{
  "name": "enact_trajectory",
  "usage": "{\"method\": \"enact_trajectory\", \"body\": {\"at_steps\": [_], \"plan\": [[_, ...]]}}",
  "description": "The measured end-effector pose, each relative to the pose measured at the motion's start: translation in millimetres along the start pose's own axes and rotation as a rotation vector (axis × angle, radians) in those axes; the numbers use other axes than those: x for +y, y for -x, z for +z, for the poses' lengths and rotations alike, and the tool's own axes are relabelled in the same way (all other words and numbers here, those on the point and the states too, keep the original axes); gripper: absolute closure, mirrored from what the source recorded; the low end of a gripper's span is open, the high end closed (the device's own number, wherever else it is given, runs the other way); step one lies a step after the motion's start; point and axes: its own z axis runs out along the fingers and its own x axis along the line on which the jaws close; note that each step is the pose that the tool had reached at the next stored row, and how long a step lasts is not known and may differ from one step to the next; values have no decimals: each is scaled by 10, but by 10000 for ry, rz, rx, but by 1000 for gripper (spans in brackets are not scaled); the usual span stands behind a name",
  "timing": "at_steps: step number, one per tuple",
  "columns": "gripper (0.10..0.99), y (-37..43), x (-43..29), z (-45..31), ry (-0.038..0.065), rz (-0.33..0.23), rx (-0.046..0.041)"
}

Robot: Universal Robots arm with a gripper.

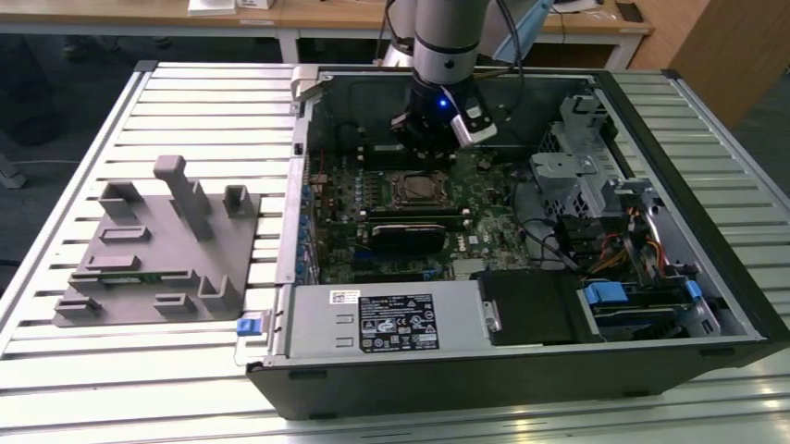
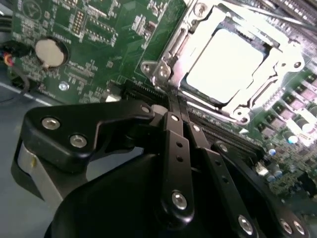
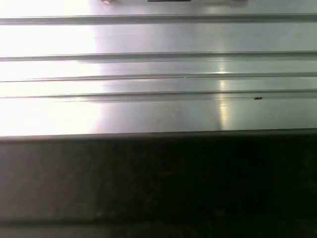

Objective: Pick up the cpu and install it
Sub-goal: 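Install the first cpu locking lever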

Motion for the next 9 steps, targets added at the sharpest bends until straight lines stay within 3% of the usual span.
{"method": "enact_trajectory", "body": {"at_steps": [4, 9], "plan": [[969, 1, 4, -77, -6, -1, 3], [969, 3, -28, -80, -5, -1, 3]]}}
